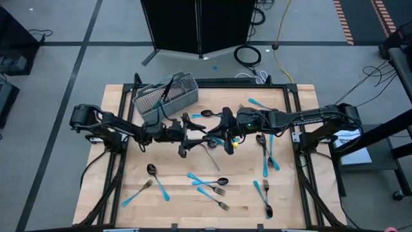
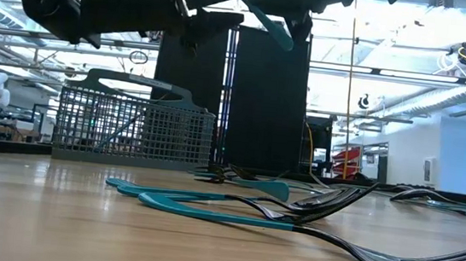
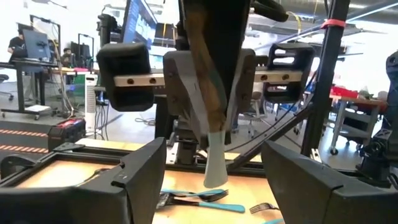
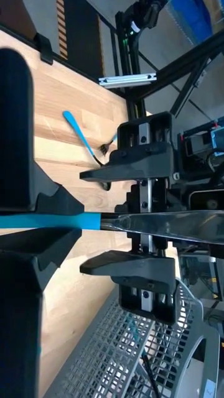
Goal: Sort silverware
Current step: Put the blue knife into the silverware rack
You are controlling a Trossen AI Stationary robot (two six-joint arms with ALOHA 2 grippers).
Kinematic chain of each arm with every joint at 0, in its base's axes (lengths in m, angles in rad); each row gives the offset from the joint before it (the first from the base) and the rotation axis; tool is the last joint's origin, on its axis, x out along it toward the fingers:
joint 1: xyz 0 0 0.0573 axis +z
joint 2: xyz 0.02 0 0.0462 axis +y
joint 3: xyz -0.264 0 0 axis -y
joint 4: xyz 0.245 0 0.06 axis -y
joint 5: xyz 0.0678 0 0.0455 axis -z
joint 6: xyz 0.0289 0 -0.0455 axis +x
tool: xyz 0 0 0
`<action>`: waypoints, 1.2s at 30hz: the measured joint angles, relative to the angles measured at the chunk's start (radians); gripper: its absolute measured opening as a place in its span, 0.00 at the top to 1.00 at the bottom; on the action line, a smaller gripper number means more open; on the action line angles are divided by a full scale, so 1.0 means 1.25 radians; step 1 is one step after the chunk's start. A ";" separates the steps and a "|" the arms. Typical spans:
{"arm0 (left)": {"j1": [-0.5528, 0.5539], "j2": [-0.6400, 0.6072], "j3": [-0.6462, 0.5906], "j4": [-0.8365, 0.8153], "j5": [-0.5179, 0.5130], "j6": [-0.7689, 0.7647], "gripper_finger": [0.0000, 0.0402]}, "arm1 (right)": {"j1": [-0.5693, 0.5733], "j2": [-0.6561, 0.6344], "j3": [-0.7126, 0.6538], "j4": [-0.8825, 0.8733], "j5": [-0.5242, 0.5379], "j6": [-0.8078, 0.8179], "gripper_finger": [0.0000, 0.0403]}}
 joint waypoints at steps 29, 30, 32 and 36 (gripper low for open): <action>0.000 0.000 0.069 -0.048 0.005 0.001 0.44 | -0.001 0.000 0.000 0.004 0.003 -0.004 0.97; 0.000 0.000 0.069 -0.048 0.005 0.000 0.45 | -0.001 0.000 0.000 0.004 0.003 -0.004 0.97; 0.000 0.000 0.069 -0.045 0.005 0.009 0.48 | -0.001 0.000 0.000 0.004 0.003 -0.004 0.97; 0.000 0.000 0.069 -0.043 0.005 0.022 0.61 | -0.001 0.000 0.000 0.004 0.003 -0.004 0.97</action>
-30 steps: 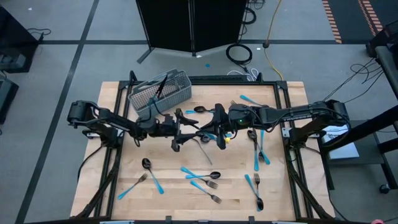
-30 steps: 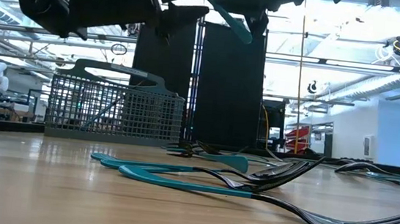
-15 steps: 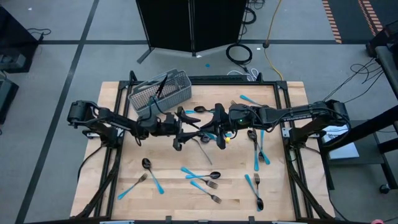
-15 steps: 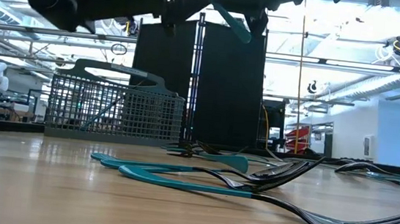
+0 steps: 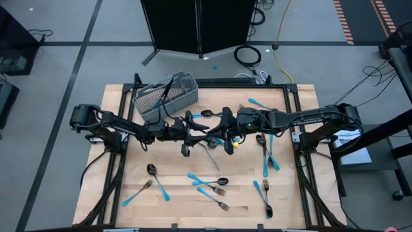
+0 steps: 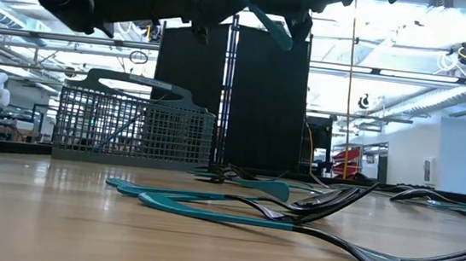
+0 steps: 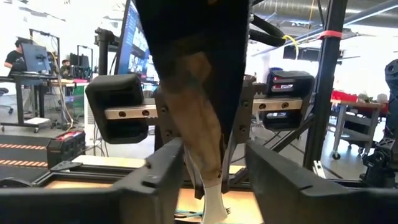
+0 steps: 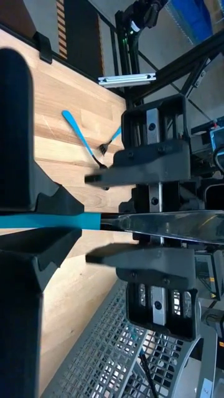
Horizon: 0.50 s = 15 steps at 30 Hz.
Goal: Sort silverware
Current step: Put the blue knife into the silverware rack
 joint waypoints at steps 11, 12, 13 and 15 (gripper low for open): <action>0.008 0.000 0.000 0.001 -0.024 -0.001 0.96 | -0.001 0.000 0.000 -0.001 0.006 -0.016 0.95; 0.008 0.000 0.000 0.001 -0.026 -0.001 0.96 | -0.001 0.000 0.000 0.000 0.012 -0.016 0.94; 0.008 0.000 0.000 0.001 -0.028 0.000 0.96 | -0.001 0.000 0.000 0.000 0.021 -0.016 0.93; 0.009 0.000 0.000 0.001 -0.038 0.001 0.96 | 0.000 -0.006 0.000 -0.003 0.044 -0.025 0.89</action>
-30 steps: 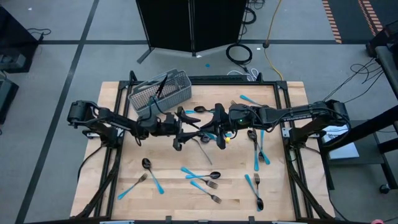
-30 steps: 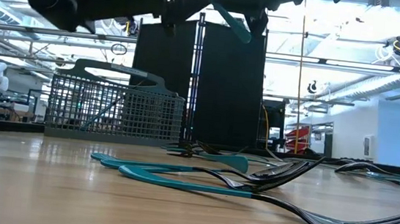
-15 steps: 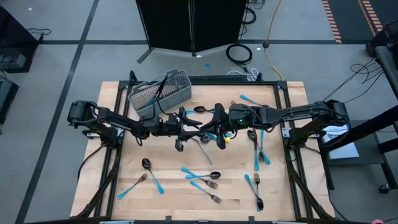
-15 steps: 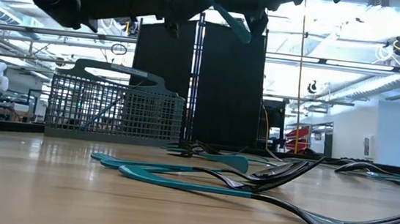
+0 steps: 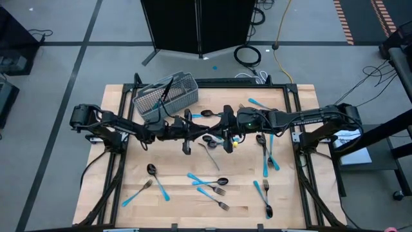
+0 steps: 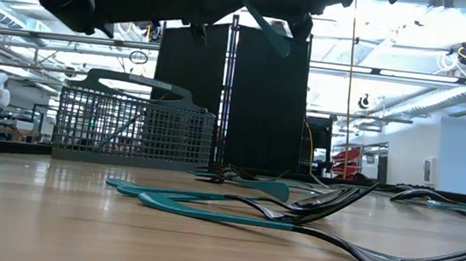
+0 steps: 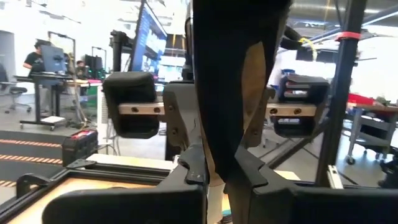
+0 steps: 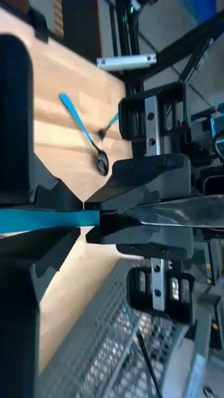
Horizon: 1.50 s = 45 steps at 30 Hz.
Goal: Sort silverware
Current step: Put the blue knife into the silverware rack
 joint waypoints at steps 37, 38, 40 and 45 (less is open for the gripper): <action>0.478 -0.468 0.118 -1.254 -0.241 -0.197 0.96 | -0.070 0.065 0.000 -0.255 0.253 -0.078 0.75; 0.483 -0.452 0.138 -1.291 -0.237 -0.194 0.96 | -0.074 0.065 0.000 -0.257 0.252 -0.077 0.75; 0.486 -0.419 0.179 -1.343 -0.237 -0.189 0.96 | -0.079 0.065 0.000 -0.255 0.252 -0.071 0.75; 0.478 -0.339 0.233 -1.409 -0.233 -0.172 0.96 | -0.083 0.065 0.000 -0.256 0.251 -0.060 0.75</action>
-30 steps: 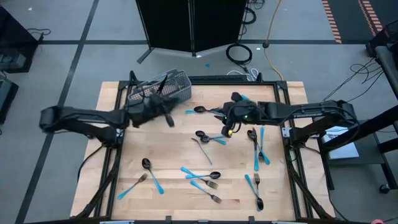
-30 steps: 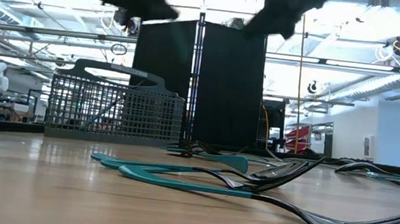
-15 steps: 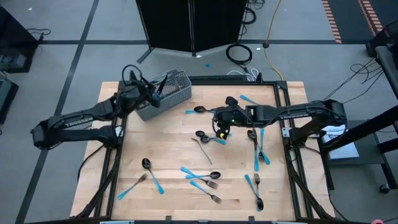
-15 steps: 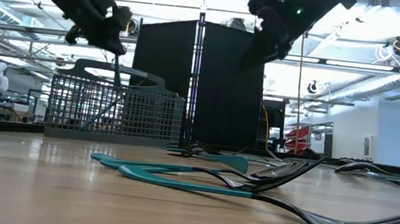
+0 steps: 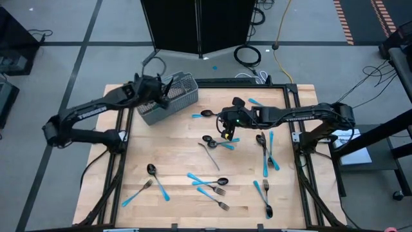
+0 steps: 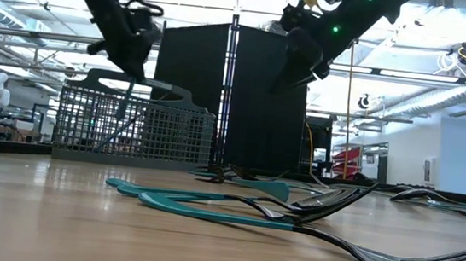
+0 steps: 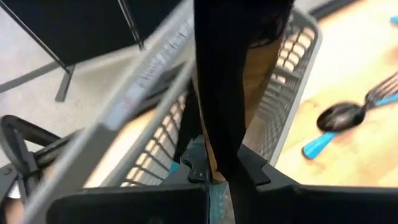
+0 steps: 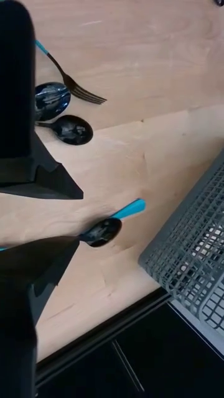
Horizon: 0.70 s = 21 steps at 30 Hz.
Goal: Sort silverware
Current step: Put the blue knife into the silverware rack
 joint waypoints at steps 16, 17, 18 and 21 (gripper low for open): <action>-0.002 0.111 0.005 -0.004 0.010 0.041 0.61 | 0.000 0.000 0.000 -0.005 -0.003 0.002 0.75; -0.002 0.109 0.005 -0.005 0.007 0.041 0.58 | 0.000 0.000 0.000 -0.005 -0.003 0.002 0.75; -0.002 0.105 0.005 -0.009 0.006 0.045 0.55 | 0.000 0.000 0.000 -0.005 -0.004 0.002 0.75; -0.002 0.095 0.024 -0.055 0.000 0.044 0.48 | 0.000 0.000 0.000 -0.005 -0.003 0.002 0.75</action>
